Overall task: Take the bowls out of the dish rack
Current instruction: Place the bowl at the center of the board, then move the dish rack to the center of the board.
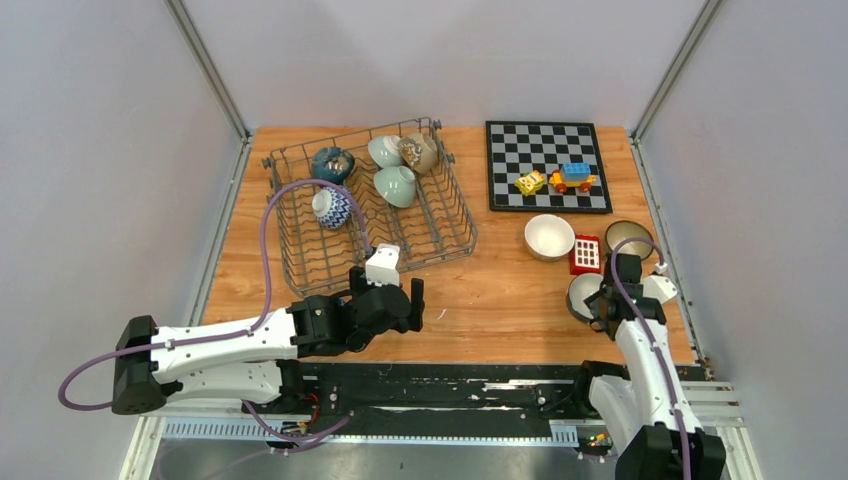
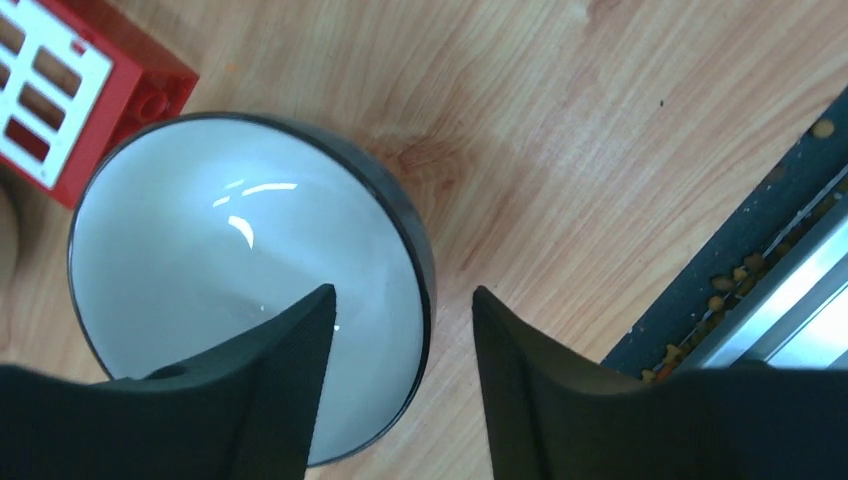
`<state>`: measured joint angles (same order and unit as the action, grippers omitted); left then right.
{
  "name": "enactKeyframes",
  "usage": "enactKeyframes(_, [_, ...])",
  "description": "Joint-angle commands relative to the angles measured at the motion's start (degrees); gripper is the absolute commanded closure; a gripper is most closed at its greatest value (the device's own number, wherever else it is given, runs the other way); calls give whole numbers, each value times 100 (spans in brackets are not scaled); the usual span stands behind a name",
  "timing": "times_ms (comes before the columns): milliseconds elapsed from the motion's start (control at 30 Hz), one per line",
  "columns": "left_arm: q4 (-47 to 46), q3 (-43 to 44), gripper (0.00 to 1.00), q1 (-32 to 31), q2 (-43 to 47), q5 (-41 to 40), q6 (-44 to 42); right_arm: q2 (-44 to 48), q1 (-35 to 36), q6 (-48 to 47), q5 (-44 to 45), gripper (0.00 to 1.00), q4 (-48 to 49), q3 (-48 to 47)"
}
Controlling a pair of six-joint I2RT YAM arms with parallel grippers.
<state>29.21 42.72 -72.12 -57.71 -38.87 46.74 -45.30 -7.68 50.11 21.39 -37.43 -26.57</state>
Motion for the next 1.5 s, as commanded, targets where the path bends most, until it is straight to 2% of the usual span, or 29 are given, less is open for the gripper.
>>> enactKeyframes(0, [-121,52,0,5,-14,31,78,132,-63,-238,-500,36,-347,-369])
enactKeyframes(100, [-201,60,0,5,-12,229,-7,279,25,-259,-617,23,-637,-750])
enactKeyframes(300, [-204,139,0,5,24,339,-184,700,635,-496,-293,19,-1157,-1834])
enactKeyframes(433, [-333,222,0,5,184,171,-591,399,1705,-999,-169,19,-1019,-2780])
enactKeyframes(533, [-280,451,0,5,278,-268,-1139,-92,2801,-1663,-193,19,-742,-3453])
enactKeyframes(667, [-105,911,0,99,245,-1319,-2069,-715,3867,-2467,-861,21,169,-3870])
enactKeyframes(733, [2,1231,0,393,217,-1302,-2269,-1131,4157,-2741,-1294,22,618,-4032])
enactKeyframes(833, [-169,1376,0,1095,270,-631,-2325,-1903,4428,-3061,-1794,22,1001,-4426])
enactKeyframes(1033, [-561,1704,0,3029,-178,1541,-1815,-3068,4484,-2926,-2948,25,2505,-4520])
enactKeyframes(1133, [-736,1904,0,3790,-570,2514,-1469,-3432,4483,-2781,-3121,28,3240,-4395])
enactKeyframes(1233, [-1192,1805,0,4293,-823,3242,-1123,-3772,4485,-2744,-3399,29,3390,-4536])
enactKeyframes(1367, [-2058,1399,0,4979,-1191,4234,-421,-4193,4450,-2785,-3050,27,3250,-4752])
enactKeyframes(1467, [-2516,1180,1,5250,-1456,4284,-201,-4489,4292,-2844,-2594,26,3114,-4950])
